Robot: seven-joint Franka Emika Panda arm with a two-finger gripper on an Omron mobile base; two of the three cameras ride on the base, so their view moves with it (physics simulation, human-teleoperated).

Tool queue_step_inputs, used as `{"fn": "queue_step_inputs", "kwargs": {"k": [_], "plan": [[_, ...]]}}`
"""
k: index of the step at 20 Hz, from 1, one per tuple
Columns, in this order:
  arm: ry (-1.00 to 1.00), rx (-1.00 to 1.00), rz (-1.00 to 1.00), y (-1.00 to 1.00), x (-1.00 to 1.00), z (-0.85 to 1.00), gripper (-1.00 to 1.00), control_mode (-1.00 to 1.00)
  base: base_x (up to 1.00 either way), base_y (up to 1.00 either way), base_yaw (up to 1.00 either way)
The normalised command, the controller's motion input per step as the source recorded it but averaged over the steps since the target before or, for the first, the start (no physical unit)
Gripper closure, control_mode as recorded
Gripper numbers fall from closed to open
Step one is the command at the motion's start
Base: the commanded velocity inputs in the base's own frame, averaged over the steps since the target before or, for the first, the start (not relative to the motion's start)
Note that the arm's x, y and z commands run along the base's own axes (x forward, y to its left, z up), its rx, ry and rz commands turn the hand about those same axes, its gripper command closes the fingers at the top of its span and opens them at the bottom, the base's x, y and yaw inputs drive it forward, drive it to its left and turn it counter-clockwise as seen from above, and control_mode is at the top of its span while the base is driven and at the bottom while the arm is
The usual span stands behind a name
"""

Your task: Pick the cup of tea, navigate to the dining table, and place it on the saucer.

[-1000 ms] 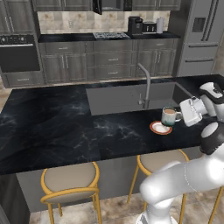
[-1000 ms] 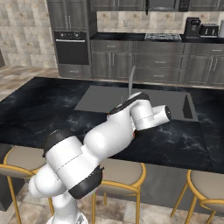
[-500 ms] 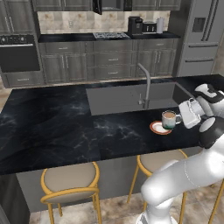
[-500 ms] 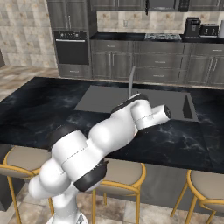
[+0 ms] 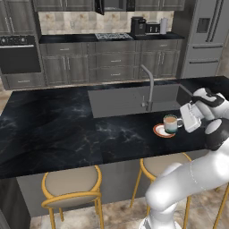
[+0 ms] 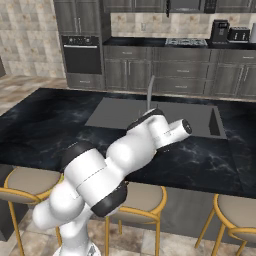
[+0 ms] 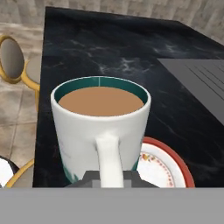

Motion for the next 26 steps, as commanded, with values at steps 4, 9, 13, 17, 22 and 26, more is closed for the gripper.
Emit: {"fn": "queue_step_inputs", "kwargs": {"k": [4, 9, 13, 17, 22, 26], "plan": [[-0.04, -0.02, 0.0, 0.0, 0.21, -0.13, 1.0, -1.0, 0.0, 0.0, 0.0], [-0.05, -0.01, 0.0, 0.0, 0.09, -0.11, 1.0, -1.0, 0.0, 0.0, 0.0], [-0.02, 0.0, 0.0, 0.0, 0.2, -0.09, 1.0, -1.0, 0.0, 0.0, 0.0], [-0.06, -0.01, 0.0, 0.0, 0.24, -0.11, 1.0, -1.0, 0.0, 0.0, 0.0], [-0.04, -0.01, 0.0, 0.0, 0.29, -0.11, 1.0, -1.0, 0.0, 0.0, 0.0], [-0.04, -0.02, 0.02, -0.07, 0.11, -0.14, 1.0, -1.0, 0.0, 0.0, 0.0]]}}
